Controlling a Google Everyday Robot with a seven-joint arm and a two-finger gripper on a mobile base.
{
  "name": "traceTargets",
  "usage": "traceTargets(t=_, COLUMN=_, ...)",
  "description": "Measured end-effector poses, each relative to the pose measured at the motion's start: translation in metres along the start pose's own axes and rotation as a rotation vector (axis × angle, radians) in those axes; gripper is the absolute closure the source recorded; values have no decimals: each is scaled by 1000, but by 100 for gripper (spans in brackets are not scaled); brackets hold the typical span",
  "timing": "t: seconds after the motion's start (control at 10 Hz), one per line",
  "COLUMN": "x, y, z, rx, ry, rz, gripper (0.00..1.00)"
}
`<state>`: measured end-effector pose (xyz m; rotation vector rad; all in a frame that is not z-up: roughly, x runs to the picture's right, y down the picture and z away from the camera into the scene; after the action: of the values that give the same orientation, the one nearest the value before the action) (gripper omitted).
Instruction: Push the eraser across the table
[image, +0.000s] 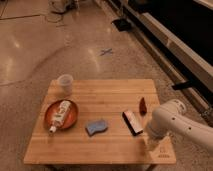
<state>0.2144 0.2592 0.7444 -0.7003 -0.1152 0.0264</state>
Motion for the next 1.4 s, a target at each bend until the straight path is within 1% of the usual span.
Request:
traceTargets(t=0.2, x=0, y=1, z=16, rx=-22, ry=-7, rz=3, gripper=35)
traceTargets(t=0.4, x=-2, y=-1, z=24, rx=-36, ry=-16, rz=4, gripper=37)
traceTargets(t=0.6, x=-6, y=-5, z=28, rx=-42, ry=-27, rz=-1, gripper=54)
traceTargets(t=0.7, x=-8, y=-7, z=30, rx=-43, ry=-34, rz=-4, gripper=66)
traceTargets(t=0.9, x=-12, y=-12, z=31, rx=-42, ry=-44, rz=-6, gripper=83)
traceTargets(t=1.0, x=-14, y=-18, z=32, rx=-38, ry=-49, rz=-6, gripper=95)
traceTargets(t=1.1, x=-16, y=-23, z=33, rx=-33, ry=-55, rz=-6, gripper=99)
traceTargets(t=1.4, x=-20, y=-40, z=36, rx=-15, ry=-67, rz=0, gripper=100)
